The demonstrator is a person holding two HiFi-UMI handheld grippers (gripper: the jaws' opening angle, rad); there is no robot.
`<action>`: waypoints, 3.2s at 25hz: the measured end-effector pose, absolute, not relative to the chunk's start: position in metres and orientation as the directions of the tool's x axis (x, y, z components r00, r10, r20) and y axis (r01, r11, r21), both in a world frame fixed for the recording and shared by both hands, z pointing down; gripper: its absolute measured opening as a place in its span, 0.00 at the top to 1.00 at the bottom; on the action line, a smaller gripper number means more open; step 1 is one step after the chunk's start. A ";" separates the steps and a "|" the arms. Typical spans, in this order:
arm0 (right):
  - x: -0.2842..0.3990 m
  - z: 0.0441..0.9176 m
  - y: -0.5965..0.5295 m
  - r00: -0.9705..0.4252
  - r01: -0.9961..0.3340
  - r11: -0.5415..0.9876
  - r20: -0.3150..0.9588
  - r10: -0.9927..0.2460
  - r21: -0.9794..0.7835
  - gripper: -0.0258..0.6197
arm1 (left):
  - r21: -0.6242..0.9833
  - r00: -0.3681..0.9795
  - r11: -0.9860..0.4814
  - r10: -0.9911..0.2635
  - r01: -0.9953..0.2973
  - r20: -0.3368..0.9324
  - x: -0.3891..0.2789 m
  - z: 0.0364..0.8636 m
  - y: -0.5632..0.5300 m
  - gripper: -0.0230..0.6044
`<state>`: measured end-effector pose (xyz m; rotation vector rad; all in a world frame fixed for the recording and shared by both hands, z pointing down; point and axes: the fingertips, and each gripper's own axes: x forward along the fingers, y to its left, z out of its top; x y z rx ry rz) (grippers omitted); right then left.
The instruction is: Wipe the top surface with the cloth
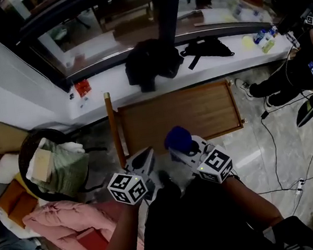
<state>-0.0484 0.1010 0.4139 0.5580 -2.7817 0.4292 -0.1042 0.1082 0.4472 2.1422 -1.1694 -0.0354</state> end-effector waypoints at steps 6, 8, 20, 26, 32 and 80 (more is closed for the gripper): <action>-0.056 0.427 0.069 -0.890 -0.411 0.868 0.330 -0.315 -0.278 0.89 | 0.581 0.569 -0.312 -0.753 -0.752 0.332 -0.116 0.461 0.074 0.95; -0.056 0.430 0.057 -0.901 -0.391 0.867 0.319 -0.294 -0.308 0.89 | 0.577 0.551 -0.288 -0.756 -0.765 0.353 -0.116 0.465 0.063 0.95; -0.078 0.454 -0.011 -0.961 -0.180 0.894 0.266 -0.071 -0.411 0.89 | 0.486 0.349 -0.071 -0.786 -0.871 0.510 -0.141 0.473 -0.003 0.95; -0.102 0.484 -0.036 -0.958 -0.182 0.851 0.285 -0.039 -0.493 0.89 | 0.430 0.292 0.014 -0.714 -0.903 0.636 -0.164 0.499 -0.014 0.95; -0.142 0.525 -0.055 -0.927 -0.279 0.786 0.369 -0.070 -0.552 0.89 | 0.419 0.289 0.042 -0.660 -0.907 0.693 -0.193 0.518 -0.031 0.95; -0.188 0.698 -0.080 -0.697 -0.534 0.683 0.717 -0.022 -0.498 0.89 | 0.339 0.223 0.176 -0.472 -0.924 0.853 -0.204 0.592 -0.053 0.95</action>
